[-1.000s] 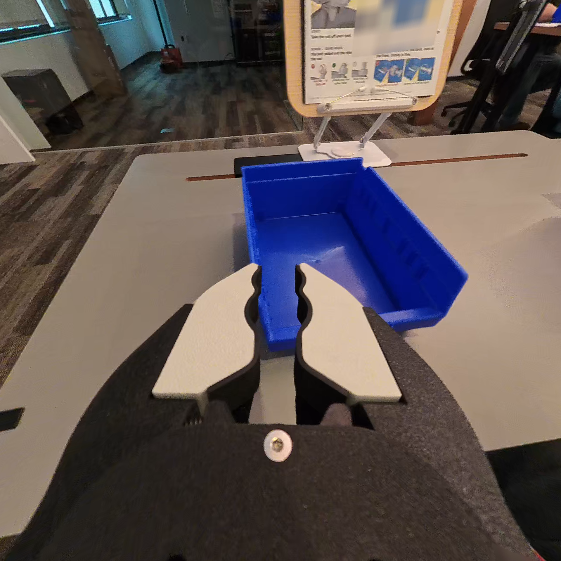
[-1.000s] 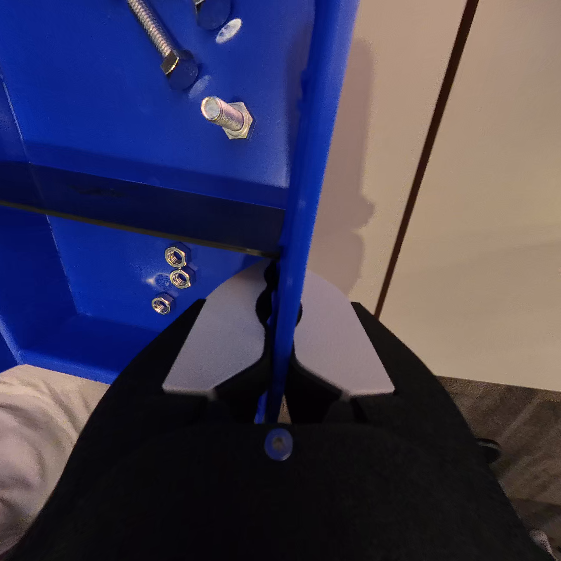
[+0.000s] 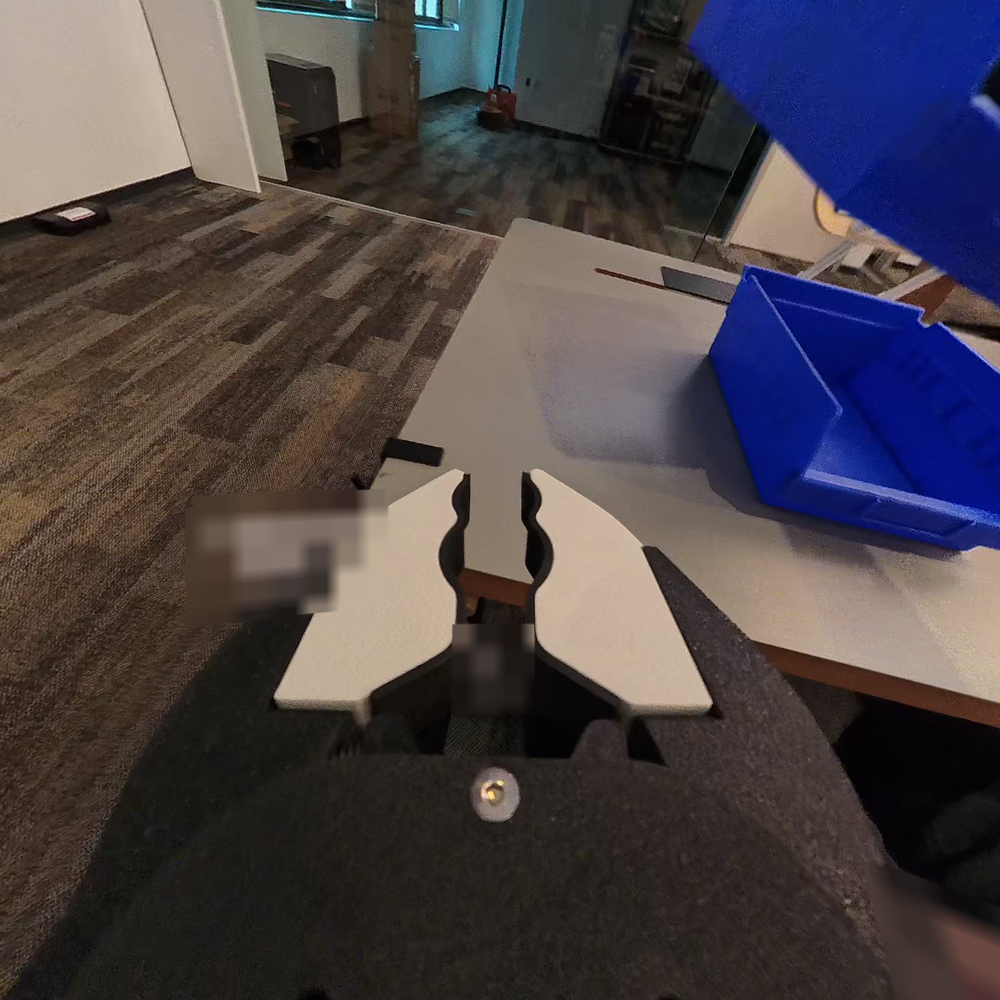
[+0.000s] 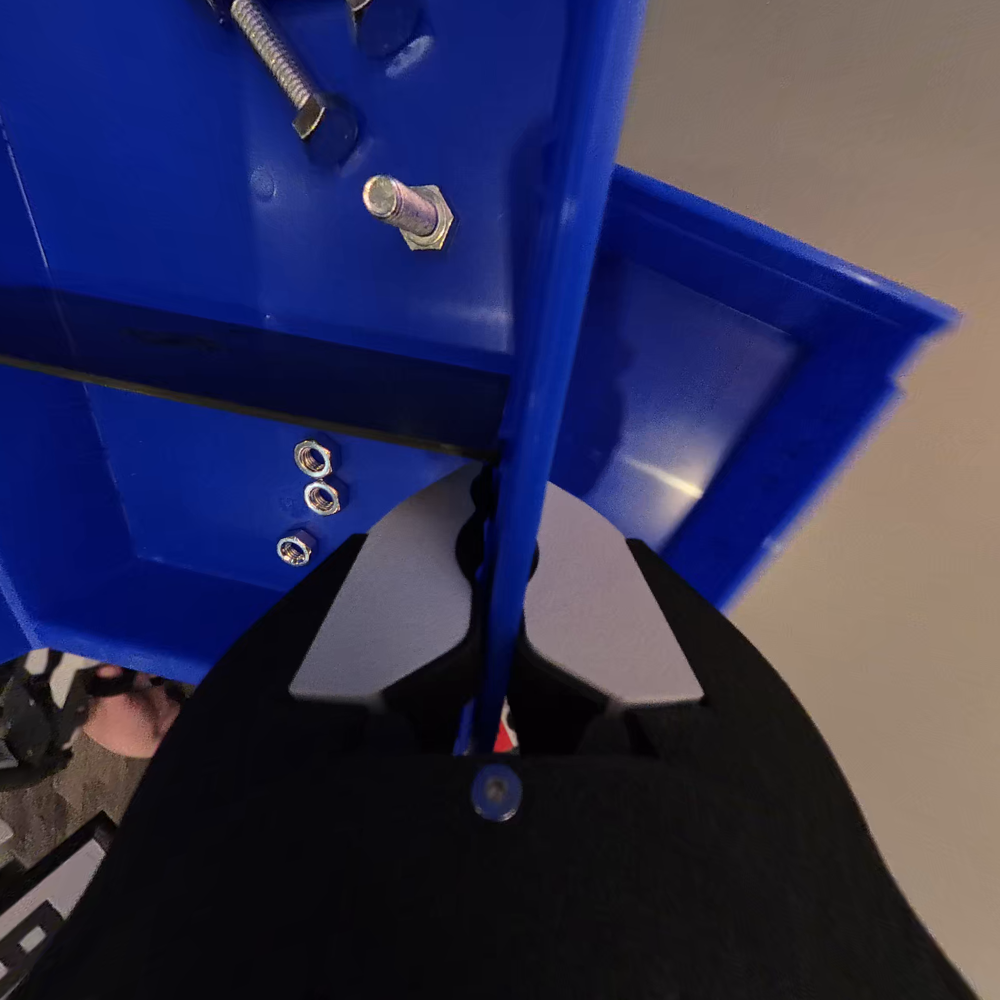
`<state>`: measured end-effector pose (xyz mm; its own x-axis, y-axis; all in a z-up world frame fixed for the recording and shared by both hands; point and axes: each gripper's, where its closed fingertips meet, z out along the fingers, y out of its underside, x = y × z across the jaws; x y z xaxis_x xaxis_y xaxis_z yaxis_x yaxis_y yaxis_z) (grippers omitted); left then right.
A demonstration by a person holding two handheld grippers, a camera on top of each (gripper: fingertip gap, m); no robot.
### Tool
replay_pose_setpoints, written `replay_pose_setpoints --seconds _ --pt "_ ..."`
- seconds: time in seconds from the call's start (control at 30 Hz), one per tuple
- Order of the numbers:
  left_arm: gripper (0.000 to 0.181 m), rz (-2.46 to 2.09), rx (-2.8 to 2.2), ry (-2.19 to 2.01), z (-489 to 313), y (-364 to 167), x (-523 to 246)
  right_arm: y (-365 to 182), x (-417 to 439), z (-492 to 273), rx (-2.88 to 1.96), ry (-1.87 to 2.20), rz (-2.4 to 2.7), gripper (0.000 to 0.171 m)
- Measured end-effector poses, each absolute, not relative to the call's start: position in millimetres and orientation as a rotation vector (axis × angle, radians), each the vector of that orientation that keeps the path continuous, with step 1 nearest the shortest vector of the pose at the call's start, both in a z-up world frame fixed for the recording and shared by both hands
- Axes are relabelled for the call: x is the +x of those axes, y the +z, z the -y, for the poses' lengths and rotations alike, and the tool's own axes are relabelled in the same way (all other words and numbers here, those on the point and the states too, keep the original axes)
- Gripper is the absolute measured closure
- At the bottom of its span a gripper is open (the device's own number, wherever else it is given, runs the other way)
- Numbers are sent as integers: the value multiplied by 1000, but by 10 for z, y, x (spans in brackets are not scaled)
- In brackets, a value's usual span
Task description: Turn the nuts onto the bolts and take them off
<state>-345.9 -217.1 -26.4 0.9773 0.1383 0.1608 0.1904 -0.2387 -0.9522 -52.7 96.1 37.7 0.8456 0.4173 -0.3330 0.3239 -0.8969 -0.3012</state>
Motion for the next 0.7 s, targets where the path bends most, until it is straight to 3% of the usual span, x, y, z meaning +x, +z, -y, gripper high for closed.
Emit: replay_pose_setpoints --seconds 0.3,0.7 --pt "165 348 -1788 -49 2443 -311 -3866 -329 -2136 -872 -2791 657 707 167" --pt "166 354 -1750 -83 2426 -207 -3937 -1276 -2038 -635 -2962 385 639 166"
